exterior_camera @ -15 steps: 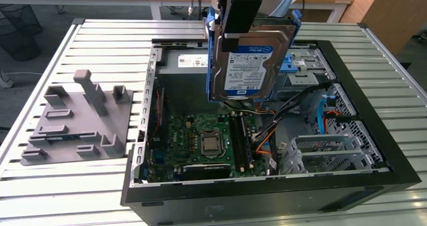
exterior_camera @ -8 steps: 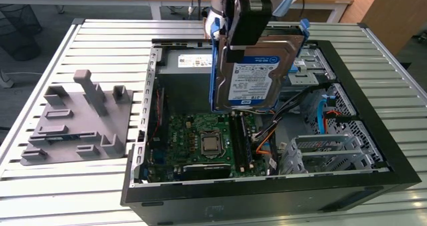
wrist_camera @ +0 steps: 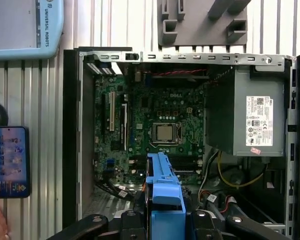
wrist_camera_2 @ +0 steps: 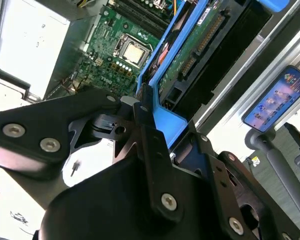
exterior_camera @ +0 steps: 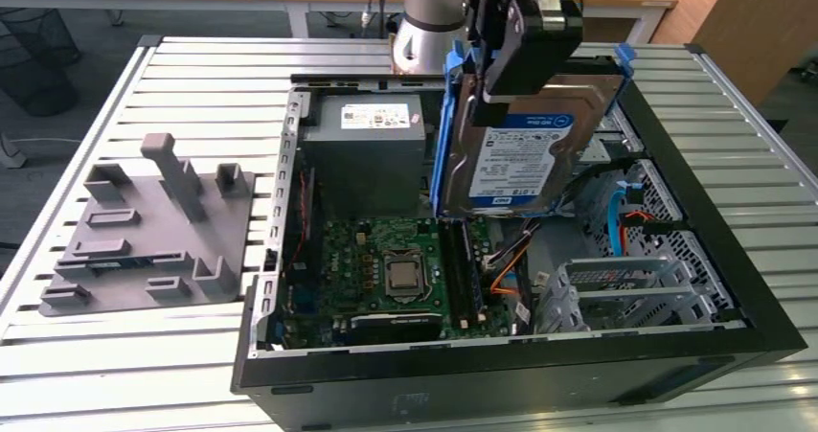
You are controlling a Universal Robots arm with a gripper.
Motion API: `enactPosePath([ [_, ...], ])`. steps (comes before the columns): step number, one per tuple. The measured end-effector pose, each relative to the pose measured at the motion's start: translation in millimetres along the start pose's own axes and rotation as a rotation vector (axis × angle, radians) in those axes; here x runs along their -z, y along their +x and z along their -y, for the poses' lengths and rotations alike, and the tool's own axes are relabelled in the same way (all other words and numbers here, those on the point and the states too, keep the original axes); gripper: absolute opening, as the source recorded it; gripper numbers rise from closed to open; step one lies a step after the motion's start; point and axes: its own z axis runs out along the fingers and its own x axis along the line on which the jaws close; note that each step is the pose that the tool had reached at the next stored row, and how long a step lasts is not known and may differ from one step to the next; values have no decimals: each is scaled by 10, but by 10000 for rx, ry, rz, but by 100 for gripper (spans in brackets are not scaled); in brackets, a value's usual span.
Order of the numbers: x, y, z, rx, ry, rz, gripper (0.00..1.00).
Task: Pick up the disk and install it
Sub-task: 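Insert the disk into the insertion slot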
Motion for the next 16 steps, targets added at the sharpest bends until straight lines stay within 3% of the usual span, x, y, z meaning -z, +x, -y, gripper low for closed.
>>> enactPosePath([
  [9,-3,226,51,0,-1,-1,36],
  [16,-15,282,229,0,0,0,36],
])
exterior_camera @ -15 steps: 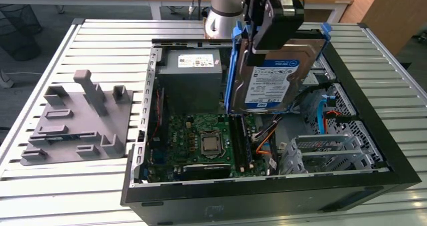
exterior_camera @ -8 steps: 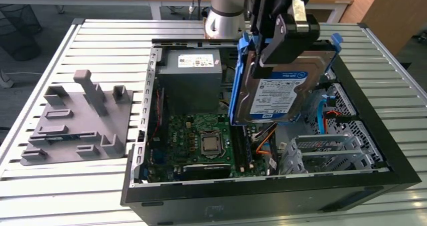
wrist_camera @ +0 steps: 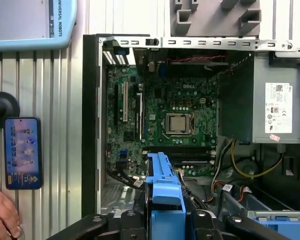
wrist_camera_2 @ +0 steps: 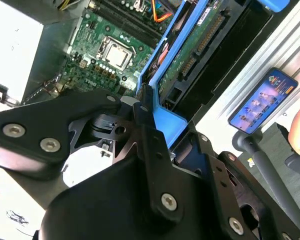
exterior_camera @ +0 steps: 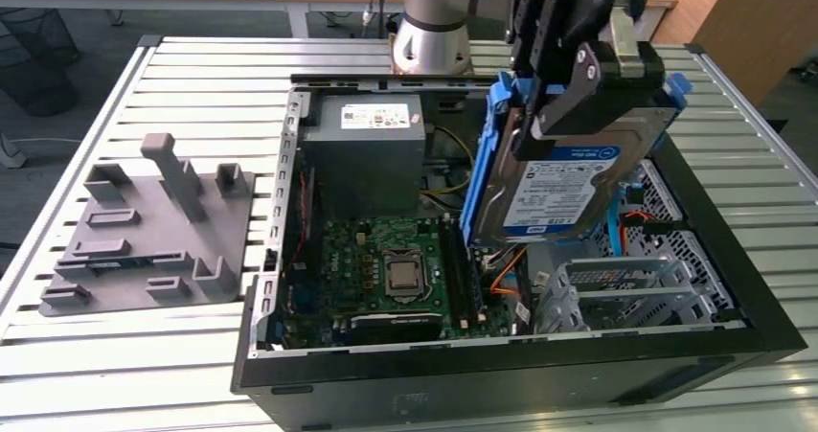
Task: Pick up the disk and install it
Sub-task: 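Insert the disk into the insertion slot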
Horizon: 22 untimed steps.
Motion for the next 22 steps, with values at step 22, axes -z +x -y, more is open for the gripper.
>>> enactPosePath([
  [22,-71,169,368,-4,0,-16,36],
])
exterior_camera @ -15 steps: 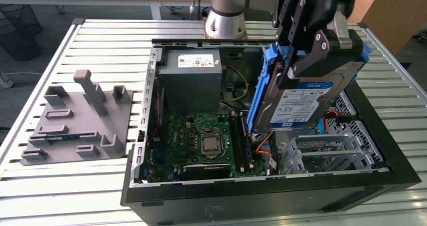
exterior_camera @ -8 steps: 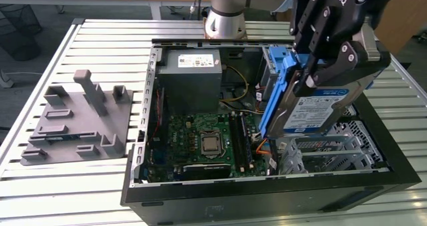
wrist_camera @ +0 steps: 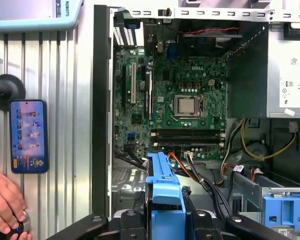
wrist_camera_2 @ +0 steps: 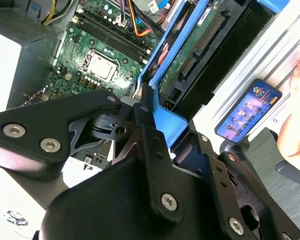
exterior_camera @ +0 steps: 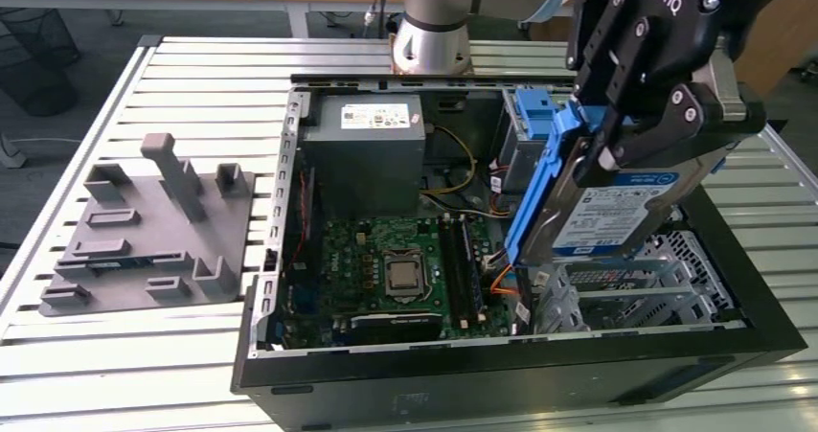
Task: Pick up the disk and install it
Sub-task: 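Insert the disk into the insertion slot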
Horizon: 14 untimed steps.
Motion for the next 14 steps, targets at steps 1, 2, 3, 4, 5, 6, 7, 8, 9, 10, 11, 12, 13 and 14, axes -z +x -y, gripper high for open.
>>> enactPosePath([
  [1,-2,11,5,-4,0,-1,36],
  [2,-6,20,14,-7,0,-3,36],
  [3,-11,24,30,-9,0,-1,36],
  [4,-15,27,55,-11,0,-1,36],
  [5,-20,28,89,-11,0,-1,36],
  [6,-24,28,122,-11,0,-2,36],
  [7,-30,28,154,-12,0,-3,36],
  [8,-37,29,182,-13,0,-1,36],
  [9,-44,30,204,-13,0,-1,36],
  [10,-51,31,225,-13,0,-1,36],
  [11,-58,32,247,-14,0,-1,36],
  [12,-64,33,266,-14,0,-2,36],
  [13,-69,34,284,-14,0,-3,36],
  [14,-75,35,301,-15,0,-2,36],
])
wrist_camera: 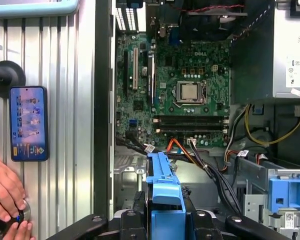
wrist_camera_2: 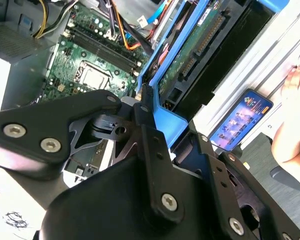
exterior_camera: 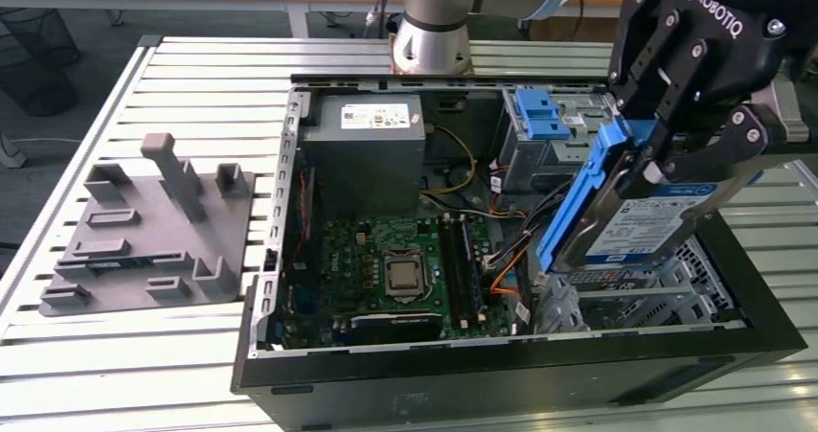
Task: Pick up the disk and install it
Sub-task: 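Insert the disk into the insertion slot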
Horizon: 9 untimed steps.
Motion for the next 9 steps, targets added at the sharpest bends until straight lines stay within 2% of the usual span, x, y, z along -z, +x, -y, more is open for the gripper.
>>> enactPosePath([
  [4,-18,3,52,0,0,-2,36],
  [9,-20,4,55,0,0,0,36],
])
